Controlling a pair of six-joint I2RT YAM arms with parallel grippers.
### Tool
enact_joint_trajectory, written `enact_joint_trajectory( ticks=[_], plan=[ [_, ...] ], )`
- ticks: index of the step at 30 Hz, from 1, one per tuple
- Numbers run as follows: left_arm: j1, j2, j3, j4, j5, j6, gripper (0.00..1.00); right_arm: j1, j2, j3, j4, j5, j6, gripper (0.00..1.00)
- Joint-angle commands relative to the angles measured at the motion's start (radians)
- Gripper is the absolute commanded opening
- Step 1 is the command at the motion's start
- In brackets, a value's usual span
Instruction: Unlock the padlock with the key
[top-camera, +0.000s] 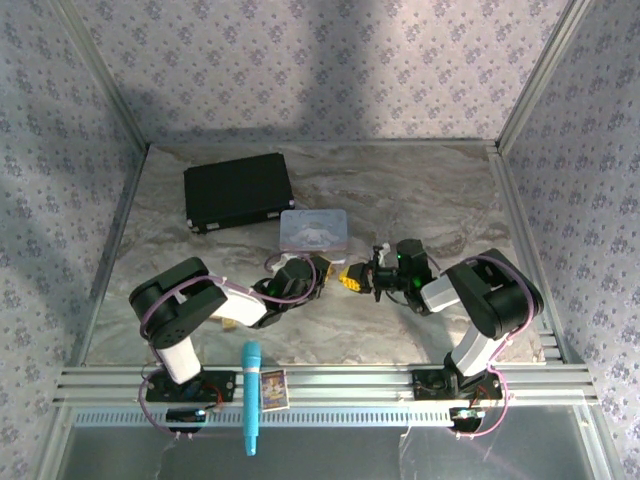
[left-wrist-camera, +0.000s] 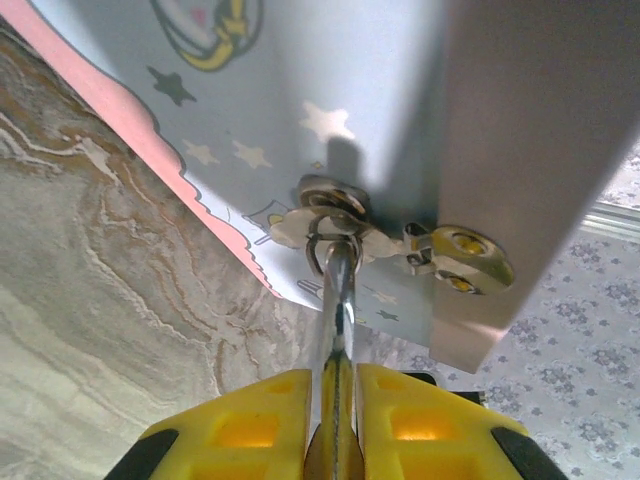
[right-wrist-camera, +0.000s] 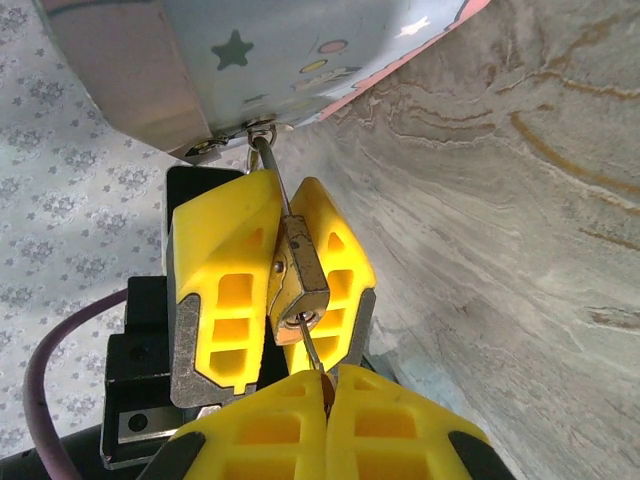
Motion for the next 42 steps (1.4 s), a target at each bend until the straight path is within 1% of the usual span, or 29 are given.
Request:
enact_joint_trajectory(
  ticks=[1,4,9,14,17,20,24,26,29,34,37,42],
  plan=[
    [-0.069,0.008,0.063,0.063,0.156,0.043,0.00,0.021,-0.025,0.046,0.081,0.075,-0.022,0.00],
    [-0.084,0.000,0.076,0.058,0.167,0.050,0.00,0.022,-0.026,0.082,0.037,0.081,-0.049,0.00],
    [-0.092,-0.004,0.086,0.071,0.164,0.059,0.00,0.036,-0.013,0.122,0.050,0.069,-0.034,0.00],
    [-0.092,-0.022,0.090,0.034,0.160,0.066,0.00,0.050,-0.008,0.133,0.011,0.069,-0.053,0.00],
    [-0.089,-0.027,0.103,0.018,0.180,0.068,0.00,0.058,-0.004,0.129,0.016,0.073,-0.071,0.00],
    [-0.089,-0.023,0.109,0.058,0.198,0.075,0.00,0.045,0.001,0.133,-0.010,0.071,-0.105,0.00],
    [-0.089,-0.027,0.103,0.104,0.219,0.092,0.00,0.000,0.082,0.132,0.171,0.003,0.003,0.00],
    [-0.089,-0.027,0.097,0.133,0.231,0.097,0.00,-0.017,0.105,0.133,0.200,-0.019,0.022,0.00],
    [-0.089,-0.024,0.088,0.166,0.239,0.109,0.00,-0.037,0.108,0.135,0.190,-0.048,0.008,0.00],
    [-0.089,-0.005,0.109,0.172,0.270,0.111,0.00,-0.052,0.103,0.150,0.172,-0.079,-0.009,0.00],
    [-0.089,0.008,0.119,0.179,0.276,0.103,0.00,-0.047,0.097,0.159,0.161,-0.082,-0.023,0.00],
    [-0.091,0.007,0.129,0.141,0.276,0.106,0.00,-0.036,0.086,0.164,0.146,-0.065,-0.038,0.00]
  ],
)
